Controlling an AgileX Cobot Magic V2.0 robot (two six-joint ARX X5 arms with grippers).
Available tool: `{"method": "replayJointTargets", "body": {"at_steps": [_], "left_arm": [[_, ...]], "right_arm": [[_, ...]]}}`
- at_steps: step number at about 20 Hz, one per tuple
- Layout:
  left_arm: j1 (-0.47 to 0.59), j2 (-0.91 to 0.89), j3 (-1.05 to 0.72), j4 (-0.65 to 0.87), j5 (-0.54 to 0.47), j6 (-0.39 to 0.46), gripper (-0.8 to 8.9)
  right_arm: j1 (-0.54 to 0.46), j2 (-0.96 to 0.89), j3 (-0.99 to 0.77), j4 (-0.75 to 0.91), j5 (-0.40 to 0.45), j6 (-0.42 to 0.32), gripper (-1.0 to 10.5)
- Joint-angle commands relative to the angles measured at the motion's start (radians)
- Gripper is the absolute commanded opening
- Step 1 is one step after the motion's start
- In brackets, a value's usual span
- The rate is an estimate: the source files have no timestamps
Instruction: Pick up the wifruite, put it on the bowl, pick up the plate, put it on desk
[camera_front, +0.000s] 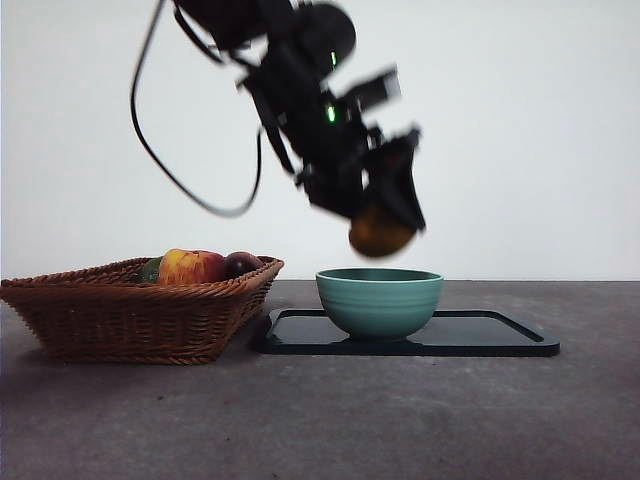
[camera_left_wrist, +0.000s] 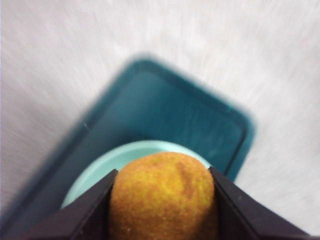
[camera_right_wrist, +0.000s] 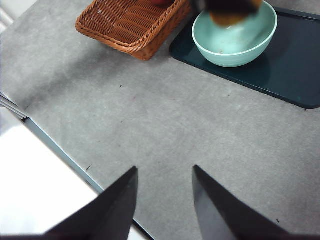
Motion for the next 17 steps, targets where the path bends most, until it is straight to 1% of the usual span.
{"method": "replayJointTargets", "body": {"at_steps": [1,4,7,10,11,14,17], "left_arm": [[0.012,-0.117,0.034,-0.002,0.002,-0.079,1.77],[0.043,-0.275,0.034,-0.062,0.002,-0.145,1.77],[0.088,-0.429,0.034,-0.179,-0.014,-0.200,1.77],[0.143,-0.553,0.031,-0.312,-0.121,-0.220,1.82],[0.166,-0.586,0.024,-0.337,-0.138,-0.232,1.84],[0.246,-0.678,-0.055,-0.353,-0.137,-0.275,1.83],[0.304,-0.746,-0.223,-0.306,-0.138,-0.315,1.83]], "right_arm": [[0.006,0.004,0.005,0.006,0.003,-0.009,1.7],[0.006,0.003,0.005,0.005,0.002,-0.008,1.7],[0.006,0.004,0.005,0.005,0.002,-0.008,1.7],[0.006,0.003,0.005,0.005,0.002,-0.010,1.7],[0.006,0.003,0.005,0.005,0.002,-0.015,1.7],[0.006,0.003,0.005,0.010,0.003,-0.019,1.7],[0.006,0.003,0.005,0.014,0.003,-0.019,1.7]]}}
